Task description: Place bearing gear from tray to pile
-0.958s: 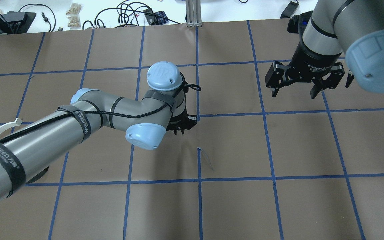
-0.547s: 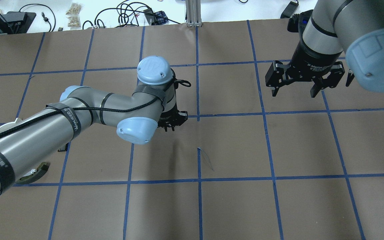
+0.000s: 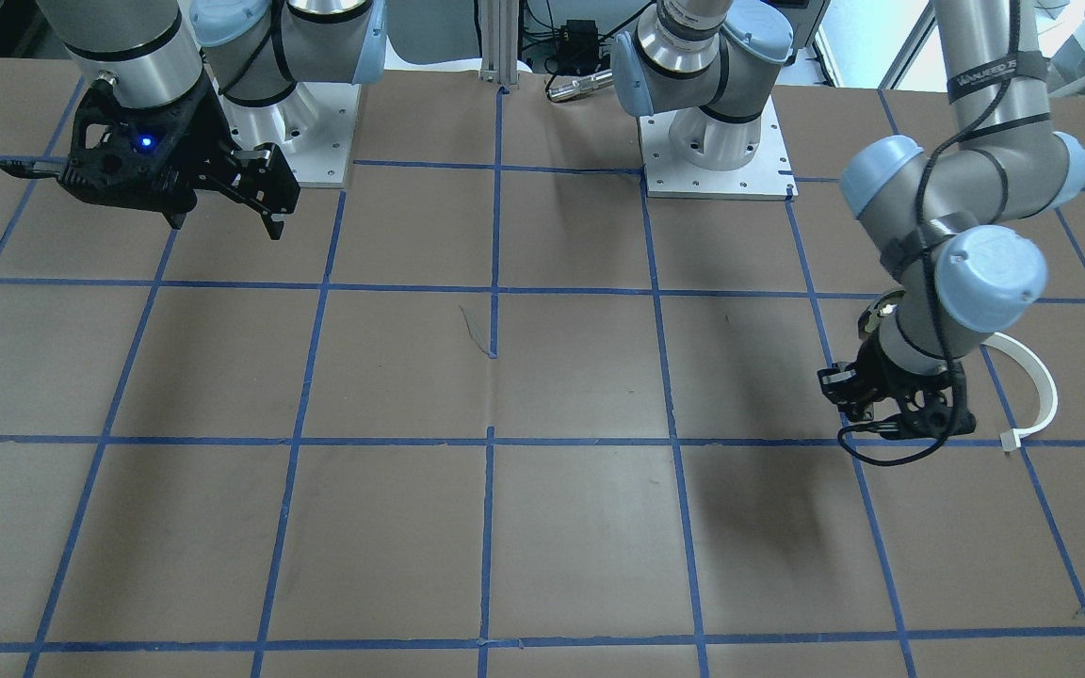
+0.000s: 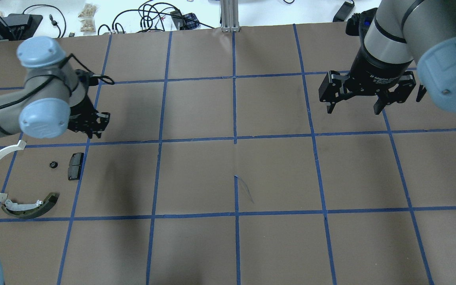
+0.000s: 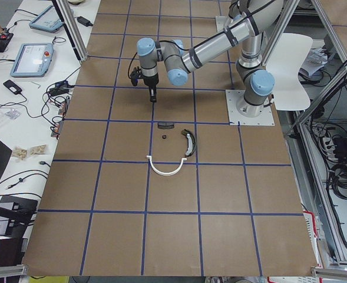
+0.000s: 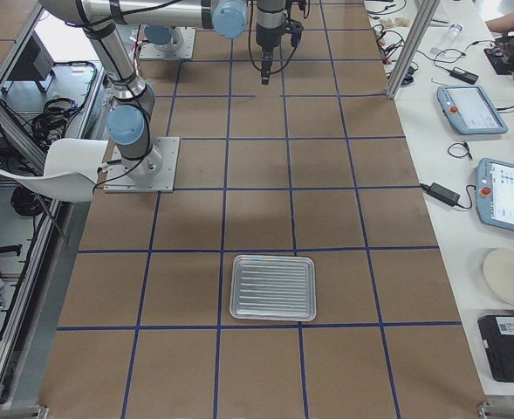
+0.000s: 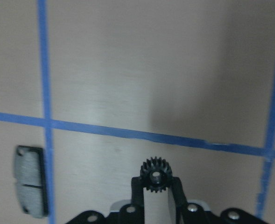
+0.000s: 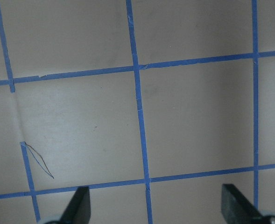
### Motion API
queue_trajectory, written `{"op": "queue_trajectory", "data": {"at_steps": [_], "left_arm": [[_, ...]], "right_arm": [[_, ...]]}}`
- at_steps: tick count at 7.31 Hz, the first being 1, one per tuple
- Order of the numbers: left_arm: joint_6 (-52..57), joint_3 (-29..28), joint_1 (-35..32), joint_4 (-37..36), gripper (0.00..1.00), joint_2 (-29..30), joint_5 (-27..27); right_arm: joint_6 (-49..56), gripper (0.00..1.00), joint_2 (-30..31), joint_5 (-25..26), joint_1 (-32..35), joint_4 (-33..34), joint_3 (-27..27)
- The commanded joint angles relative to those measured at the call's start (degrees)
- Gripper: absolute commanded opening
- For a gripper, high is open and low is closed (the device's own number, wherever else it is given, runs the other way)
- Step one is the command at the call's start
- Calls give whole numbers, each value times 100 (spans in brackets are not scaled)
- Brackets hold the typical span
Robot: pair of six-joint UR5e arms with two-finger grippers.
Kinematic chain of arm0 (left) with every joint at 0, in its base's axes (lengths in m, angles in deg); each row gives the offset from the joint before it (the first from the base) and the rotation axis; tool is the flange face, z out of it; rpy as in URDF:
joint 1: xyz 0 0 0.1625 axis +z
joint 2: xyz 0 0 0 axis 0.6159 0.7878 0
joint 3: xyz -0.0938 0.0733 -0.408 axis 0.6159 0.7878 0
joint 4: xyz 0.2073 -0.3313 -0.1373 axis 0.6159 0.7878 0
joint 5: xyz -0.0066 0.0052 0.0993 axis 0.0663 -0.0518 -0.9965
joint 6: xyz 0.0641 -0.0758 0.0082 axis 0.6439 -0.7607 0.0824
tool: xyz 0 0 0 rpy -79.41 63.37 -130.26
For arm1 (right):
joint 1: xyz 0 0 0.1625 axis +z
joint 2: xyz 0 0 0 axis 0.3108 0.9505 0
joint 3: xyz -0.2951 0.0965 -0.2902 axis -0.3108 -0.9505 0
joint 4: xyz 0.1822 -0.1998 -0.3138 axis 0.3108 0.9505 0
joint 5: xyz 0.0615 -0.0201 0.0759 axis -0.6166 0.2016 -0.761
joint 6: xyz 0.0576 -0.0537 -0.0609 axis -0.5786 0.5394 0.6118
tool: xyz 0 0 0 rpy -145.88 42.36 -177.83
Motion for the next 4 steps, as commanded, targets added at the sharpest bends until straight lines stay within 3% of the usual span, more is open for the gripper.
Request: {"op": "queue_trajectory", "data": {"at_steps": [1,4], "left_arm": [[1472,10,1178,-67,0,188,-9],[1943,106,1623,-357,0,513,9]], "right_arm": [[-1,100,29,-3,10,2,24],[78,100,46,-108,-33,-24,-2]]}}
